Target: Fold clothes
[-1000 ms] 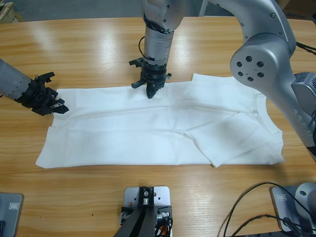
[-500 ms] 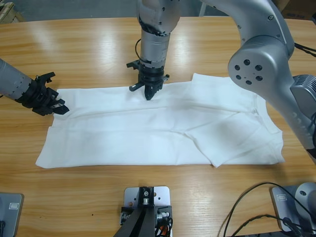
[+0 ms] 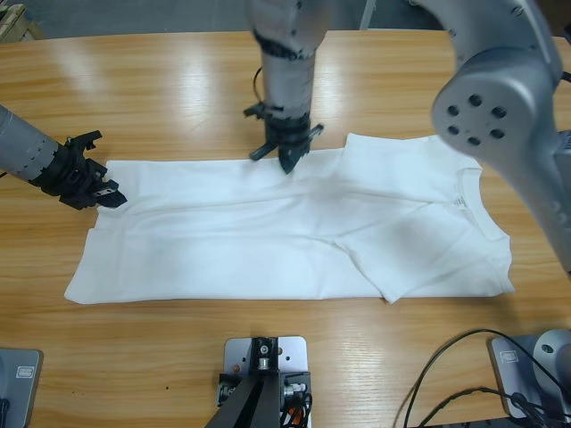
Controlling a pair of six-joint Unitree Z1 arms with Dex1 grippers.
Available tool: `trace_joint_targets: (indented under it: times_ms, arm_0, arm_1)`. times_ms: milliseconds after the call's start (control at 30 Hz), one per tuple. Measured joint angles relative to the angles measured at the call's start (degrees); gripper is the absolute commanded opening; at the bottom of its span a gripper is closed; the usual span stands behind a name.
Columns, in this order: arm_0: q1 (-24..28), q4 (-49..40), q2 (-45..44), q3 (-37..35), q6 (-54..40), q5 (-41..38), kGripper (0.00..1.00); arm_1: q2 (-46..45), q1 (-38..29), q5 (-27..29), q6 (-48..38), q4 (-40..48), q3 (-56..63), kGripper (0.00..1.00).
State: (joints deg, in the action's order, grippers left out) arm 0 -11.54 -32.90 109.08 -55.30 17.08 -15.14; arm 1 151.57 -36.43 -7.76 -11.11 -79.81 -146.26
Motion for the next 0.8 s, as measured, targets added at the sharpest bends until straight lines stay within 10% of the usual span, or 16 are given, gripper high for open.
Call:
trace_joint_targets:
  times_ms: [400, 800]
  arm_0:
    - [0.0, 0.0, 0.0, 0.0, 0.0, 0.0, 0.000]
    - [-0.3, 0.0, 0.0, -0.1, -0.1, 0.0, 0.000]
  arm_1:
    - [-1.5, 0.2, 0.4, 0.8, 0.0, -2.9, 0.000]
    - [-15.6, -0.8, -1.0, -1.0, 8.7, 24.2, 0.000]
